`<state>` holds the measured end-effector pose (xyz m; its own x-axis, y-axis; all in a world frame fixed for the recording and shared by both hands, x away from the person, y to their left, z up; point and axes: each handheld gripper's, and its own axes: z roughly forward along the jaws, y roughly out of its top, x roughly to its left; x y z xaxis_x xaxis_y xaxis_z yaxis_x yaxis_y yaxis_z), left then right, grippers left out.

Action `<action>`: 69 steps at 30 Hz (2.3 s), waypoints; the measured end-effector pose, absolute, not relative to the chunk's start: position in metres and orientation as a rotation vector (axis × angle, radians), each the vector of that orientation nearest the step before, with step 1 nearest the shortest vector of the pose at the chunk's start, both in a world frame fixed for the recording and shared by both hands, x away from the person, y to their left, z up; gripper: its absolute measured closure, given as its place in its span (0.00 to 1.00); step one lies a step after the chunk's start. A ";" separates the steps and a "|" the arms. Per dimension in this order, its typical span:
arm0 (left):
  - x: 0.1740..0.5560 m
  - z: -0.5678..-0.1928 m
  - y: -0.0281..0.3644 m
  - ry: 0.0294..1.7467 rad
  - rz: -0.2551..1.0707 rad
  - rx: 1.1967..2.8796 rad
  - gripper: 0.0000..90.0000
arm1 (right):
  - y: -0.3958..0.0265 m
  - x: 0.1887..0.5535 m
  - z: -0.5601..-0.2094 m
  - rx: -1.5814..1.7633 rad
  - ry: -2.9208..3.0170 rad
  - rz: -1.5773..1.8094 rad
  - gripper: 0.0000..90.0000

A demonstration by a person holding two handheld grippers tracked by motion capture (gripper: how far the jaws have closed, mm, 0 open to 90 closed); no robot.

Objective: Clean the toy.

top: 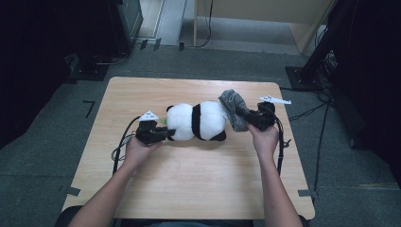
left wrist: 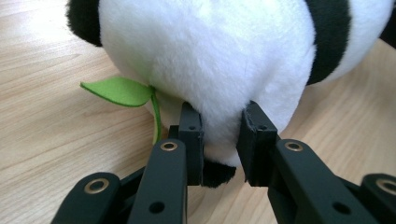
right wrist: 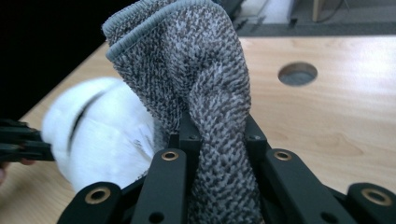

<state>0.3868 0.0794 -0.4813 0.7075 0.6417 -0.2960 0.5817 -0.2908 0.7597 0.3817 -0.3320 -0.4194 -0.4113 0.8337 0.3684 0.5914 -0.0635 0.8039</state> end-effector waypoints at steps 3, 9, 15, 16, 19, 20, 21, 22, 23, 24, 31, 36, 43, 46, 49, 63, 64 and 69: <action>0.388 -0.480 0.087 0.914 0.064 1.975 0.82 | -0.329 0.379 -0.412 1.519 1.957 1.509 0.86; 0.389 -0.483 0.090 0.919 0.084 1.964 0.79 | -0.305 0.380 -0.409 1.441 2.038 1.540 0.87; 0.388 -0.483 0.092 0.928 0.087 1.923 0.59 | -0.285 0.388 -0.425 1.418 2.108 1.438 0.86; 0.387 -0.482 0.093 0.927 0.089 1.914 0.55 | -0.286 0.390 -0.426 1.428 2.104 1.442 0.86; 0.385 -0.481 0.092 0.906 0.100 1.921 0.46 | -0.288 0.393 -0.430 1.440 2.092 1.435 0.86; 0.383 -0.480 0.092 0.899 0.113 1.927 0.44 | -0.289 0.395 -0.431 1.443 2.088 1.435 0.86; 0.382 -0.480 0.093 0.892 0.119 1.928 0.43 | -0.290 0.396 -0.432 1.450 2.084 1.436 0.86; 0.381 -0.480 0.093 0.887 0.119 1.923 0.42 | -0.290 0.398 -0.433 1.454 2.081 1.438 0.86; 0.380 -0.481 0.093 0.882 0.116 1.917 0.41 | -0.291 0.399 -0.434 1.457 2.079 1.440 0.86; 0.380 -0.482 0.093 0.879 0.107 1.916 0.41 | -0.291 0.400 -0.435 1.461 2.077 1.443 0.86; 0.383 -0.491 0.081 0.853 0.158 1.916 0.33 | -0.293 0.407 -0.441 1.481 2.060 1.469 0.86; 0.387 -0.495 0.072 0.868 0.222 1.896 0.25 | -0.293 0.409 -0.443 1.492 2.056 1.486 0.85; 0.391 -0.498 0.067 0.932 0.286 1.889 0.39 | -0.288 0.406 -0.444 1.458 2.064 1.464 0.85; 0.391 -0.497 0.067 0.937 0.299 1.898 0.53 | -0.286 0.405 -0.443 1.434 2.065 1.440 0.85; 0.389 -0.496 0.066 0.931 0.313 1.915 0.61 | -0.286 0.403 -0.443 1.417 2.068 1.437 0.85; 0.367 -0.482 0.072 0.930 0.194 1.974 0.68 | -0.305 0.385 -0.425 1.436 2.013 1.461 0.84; 0.366 -0.482 0.071 0.927 0.192 1.983 0.68 | -0.304 0.383 -0.425 1.433 2.017 1.461 0.84; 0.366 -0.483 0.073 0.932 0.174 1.980 0.67 | -0.307 0.375 -0.416 1.408 1.945 1.493 0.84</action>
